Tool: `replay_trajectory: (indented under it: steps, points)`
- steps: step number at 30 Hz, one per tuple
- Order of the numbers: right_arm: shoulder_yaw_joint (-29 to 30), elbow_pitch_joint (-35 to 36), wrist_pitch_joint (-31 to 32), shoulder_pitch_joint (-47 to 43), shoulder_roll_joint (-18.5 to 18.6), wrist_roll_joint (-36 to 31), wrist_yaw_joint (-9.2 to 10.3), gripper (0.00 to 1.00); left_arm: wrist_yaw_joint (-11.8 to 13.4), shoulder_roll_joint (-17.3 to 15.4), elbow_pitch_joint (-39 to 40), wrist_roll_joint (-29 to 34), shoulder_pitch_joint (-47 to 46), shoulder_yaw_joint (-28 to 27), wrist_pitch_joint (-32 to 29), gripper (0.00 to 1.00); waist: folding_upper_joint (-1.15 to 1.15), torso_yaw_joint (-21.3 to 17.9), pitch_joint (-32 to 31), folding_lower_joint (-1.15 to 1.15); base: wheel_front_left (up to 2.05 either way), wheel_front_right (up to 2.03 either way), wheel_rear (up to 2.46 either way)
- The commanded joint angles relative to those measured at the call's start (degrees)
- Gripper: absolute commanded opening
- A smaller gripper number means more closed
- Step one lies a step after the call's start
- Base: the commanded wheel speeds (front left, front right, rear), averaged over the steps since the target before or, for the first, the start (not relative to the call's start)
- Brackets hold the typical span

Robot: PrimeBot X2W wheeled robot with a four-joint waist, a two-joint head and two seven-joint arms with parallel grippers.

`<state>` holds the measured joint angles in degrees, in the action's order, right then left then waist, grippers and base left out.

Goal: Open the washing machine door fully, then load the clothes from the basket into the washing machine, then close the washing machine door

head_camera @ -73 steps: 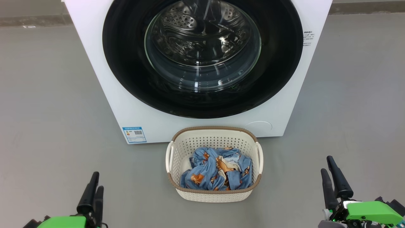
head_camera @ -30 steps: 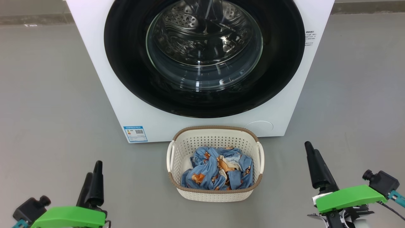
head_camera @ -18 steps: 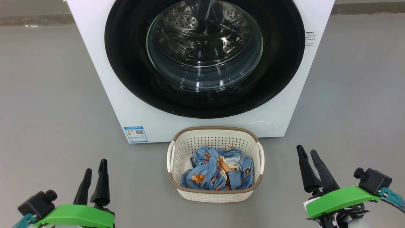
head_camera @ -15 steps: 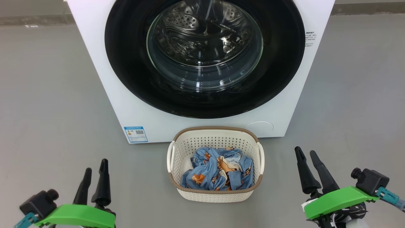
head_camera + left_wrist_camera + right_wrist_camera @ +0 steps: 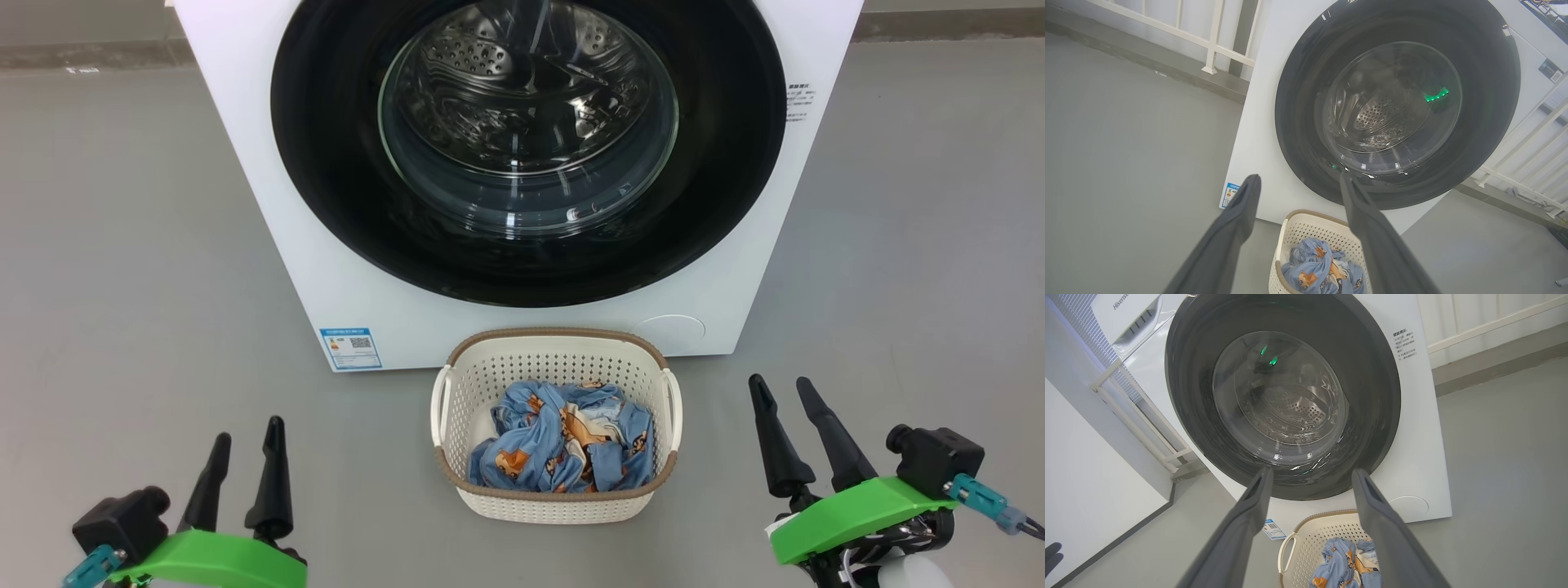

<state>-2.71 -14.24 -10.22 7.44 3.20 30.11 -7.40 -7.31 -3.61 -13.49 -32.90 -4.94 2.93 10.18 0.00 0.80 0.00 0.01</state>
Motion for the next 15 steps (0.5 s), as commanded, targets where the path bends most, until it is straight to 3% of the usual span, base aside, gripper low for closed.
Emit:
replay_trajectory:
  steps: [1,15]
  points:
    - [-1.2,1.0,-1.0,2.7,-0.2,-2.8,-0.07,1.00,-0.1,-0.7,0.9,2.1,-2.9,-1.8,0.9,1.00,0.00,0.0,0.0,0.00,0.00,0.00,0.00]
    - [-1.7,-0.5,-3.2,3.8,-0.3,-11.6,-0.08,1.00,-0.1,-0.6,0.6,10.0,-3.6,-2.4,3.2,1.00,0.00,0.3,0.0,0.00,0.00,0.00,0.00]
